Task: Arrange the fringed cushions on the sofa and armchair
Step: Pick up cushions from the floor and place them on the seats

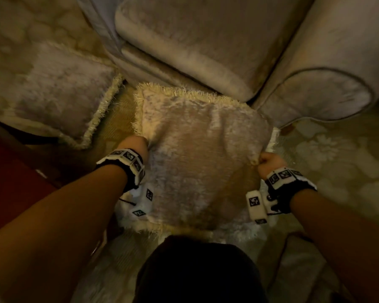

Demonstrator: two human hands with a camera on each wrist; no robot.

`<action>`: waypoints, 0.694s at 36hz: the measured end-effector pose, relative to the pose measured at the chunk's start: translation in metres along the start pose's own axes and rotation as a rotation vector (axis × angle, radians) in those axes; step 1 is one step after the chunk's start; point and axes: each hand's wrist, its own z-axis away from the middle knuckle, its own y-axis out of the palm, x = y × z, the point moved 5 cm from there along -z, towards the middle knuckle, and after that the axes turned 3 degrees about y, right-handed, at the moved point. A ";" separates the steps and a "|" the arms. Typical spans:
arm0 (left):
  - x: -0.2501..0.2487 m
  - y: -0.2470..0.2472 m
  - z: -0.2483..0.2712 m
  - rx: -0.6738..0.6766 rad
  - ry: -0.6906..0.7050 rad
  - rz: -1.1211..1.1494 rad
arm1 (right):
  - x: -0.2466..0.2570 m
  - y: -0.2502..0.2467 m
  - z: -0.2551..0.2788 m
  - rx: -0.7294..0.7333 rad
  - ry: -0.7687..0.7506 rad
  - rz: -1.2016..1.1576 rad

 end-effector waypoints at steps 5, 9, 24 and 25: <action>-0.008 -0.060 0.067 -0.051 0.028 0.028 | 0.009 -0.070 0.051 -0.033 -0.033 -0.042; -0.019 -0.107 0.120 -0.057 0.043 0.051 | 0.014 -0.119 0.090 -0.055 -0.038 -0.066; -0.064 -0.244 0.231 -0.122 0.120 0.019 | 0.028 -0.274 0.204 -0.153 -0.084 -0.136; -0.067 -0.249 0.236 -0.134 0.130 0.027 | 0.026 -0.281 0.209 -0.154 -0.078 -0.139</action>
